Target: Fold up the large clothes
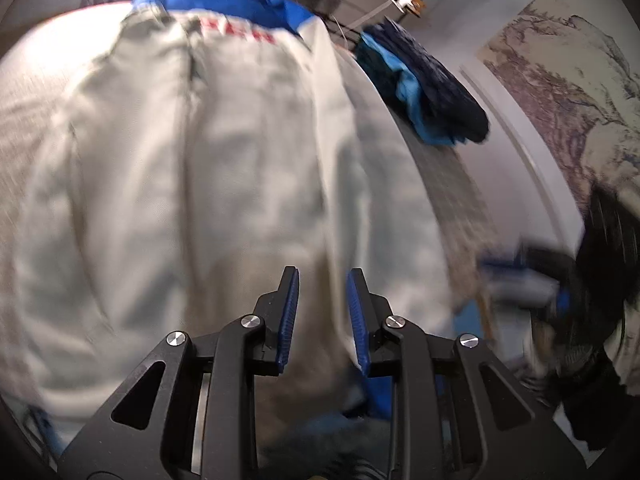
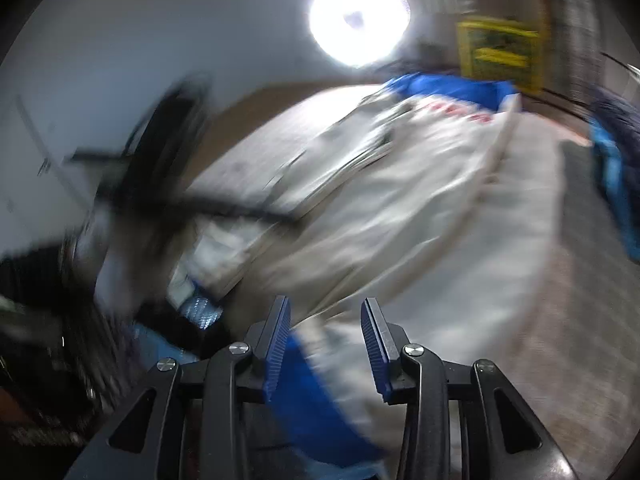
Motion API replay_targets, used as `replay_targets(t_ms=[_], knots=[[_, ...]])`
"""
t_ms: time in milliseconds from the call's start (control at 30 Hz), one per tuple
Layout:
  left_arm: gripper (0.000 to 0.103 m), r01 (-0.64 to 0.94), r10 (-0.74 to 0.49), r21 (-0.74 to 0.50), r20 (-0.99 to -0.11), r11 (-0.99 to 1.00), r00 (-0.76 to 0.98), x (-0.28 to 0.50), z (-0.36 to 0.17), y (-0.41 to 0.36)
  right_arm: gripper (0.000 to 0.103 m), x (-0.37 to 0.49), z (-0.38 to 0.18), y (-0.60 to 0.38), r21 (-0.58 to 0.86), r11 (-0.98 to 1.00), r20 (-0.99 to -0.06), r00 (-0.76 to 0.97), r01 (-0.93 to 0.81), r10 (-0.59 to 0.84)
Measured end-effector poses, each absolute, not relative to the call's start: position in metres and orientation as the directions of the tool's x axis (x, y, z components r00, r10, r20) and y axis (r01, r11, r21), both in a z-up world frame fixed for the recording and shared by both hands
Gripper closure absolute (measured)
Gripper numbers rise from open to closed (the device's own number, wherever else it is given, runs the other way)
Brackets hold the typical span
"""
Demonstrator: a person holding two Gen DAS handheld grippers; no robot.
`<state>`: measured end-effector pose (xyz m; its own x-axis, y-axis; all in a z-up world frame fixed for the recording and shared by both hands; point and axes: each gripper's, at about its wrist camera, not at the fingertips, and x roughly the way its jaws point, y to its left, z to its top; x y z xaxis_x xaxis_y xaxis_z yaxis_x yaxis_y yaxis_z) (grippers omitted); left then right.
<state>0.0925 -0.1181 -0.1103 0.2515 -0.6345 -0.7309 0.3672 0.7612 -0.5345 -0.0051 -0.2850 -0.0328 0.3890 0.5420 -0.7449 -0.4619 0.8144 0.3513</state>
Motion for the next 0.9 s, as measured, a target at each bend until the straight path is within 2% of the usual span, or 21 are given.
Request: replay_targets(t_ms=[67, 133, 200, 367, 533, 600, 667, 700, 733, 800, 900], knots=[[0.078, 0.384, -0.652, -0.550, -0.725, 0.742, 0.222, 0.077, -0.113, -0.130, 0.065, 0.007, -0.026, -0.312, 0.358, 0.846, -0.735, 0.441, -0.394, 0.516], [0.065, 0.413, -0.651, -0.537, -0.730, 0.735, 0.209, 0.064, -0.114, -0.143, 0.063, 0.021, -0.020, -0.329, 0.355, 0.867, -0.731, 0.474, -0.350, 0.490], [0.060, 0.448, -0.630, -0.497, -0.746, 0.743, 0.218, 0.051, -0.114, -0.156, 0.062, 0.040, -0.015, -0.346, 0.365, 0.879, -0.724, 0.499, -0.309, 0.476], [0.060, 0.486, -0.570, -0.409, -0.784, 0.773, 0.246, 0.035, -0.118, -0.169, 0.057, 0.109, -0.013, -0.375, 0.416, 0.881, -0.715, 0.517, -0.226, 0.470], [0.060, 0.479, -0.569, -0.415, -0.787, 0.774, 0.238, 0.027, -0.125, -0.164, 0.055, 0.180, -0.018, -0.373, 0.413, 0.892, -0.735, 0.511, -0.183, 0.445], [0.060, 0.478, -0.581, -0.438, -0.787, 0.762, 0.205, 0.025, -0.133, -0.165, 0.050, 0.209, -0.021, -0.368, 0.418, 0.892, -0.742, 0.502, -0.171, 0.444], [0.067, 0.477, -0.589, -0.451, -0.786, 0.754, 0.188, 0.024, -0.141, -0.167, 0.050, 0.240, -0.027, -0.359, 0.403, 0.903, -0.761, 0.493, -0.150, 0.422], [0.082, 0.479, -0.592, -0.456, -0.786, 0.750, 0.179, 0.024, -0.144, -0.167, 0.051, 0.251, -0.031, -0.358, 0.395, 0.908, -0.770, 0.491, -0.137, 0.409], [0.087, 0.477, -0.598, -0.467, -0.784, 0.745, 0.166, 0.025, -0.147, -0.167, 0.052, 0.269, -0.037, -0.353, 0.378, 0.919, -0.785, 0.486, -0.117, 0.385], [0.090, 0.466, -0.626, -0.505, -0.766, 0.726, 0.146, 0.027, -0.149, -0.164, 0.062, 0.291, -0.046, -0.346, 0.345, 0.933, -0.807, 0.477, -0.099, 0.348], [0.093, 0.469, -0.650, -0.530, -0.748, 0.706, 0.133, 0.030, -0.147, -0.160, 0.063, 0.324, -0.062, -0.329, 0.268, 0.959, -0.845, 0.456, -0.089, 0.278]])
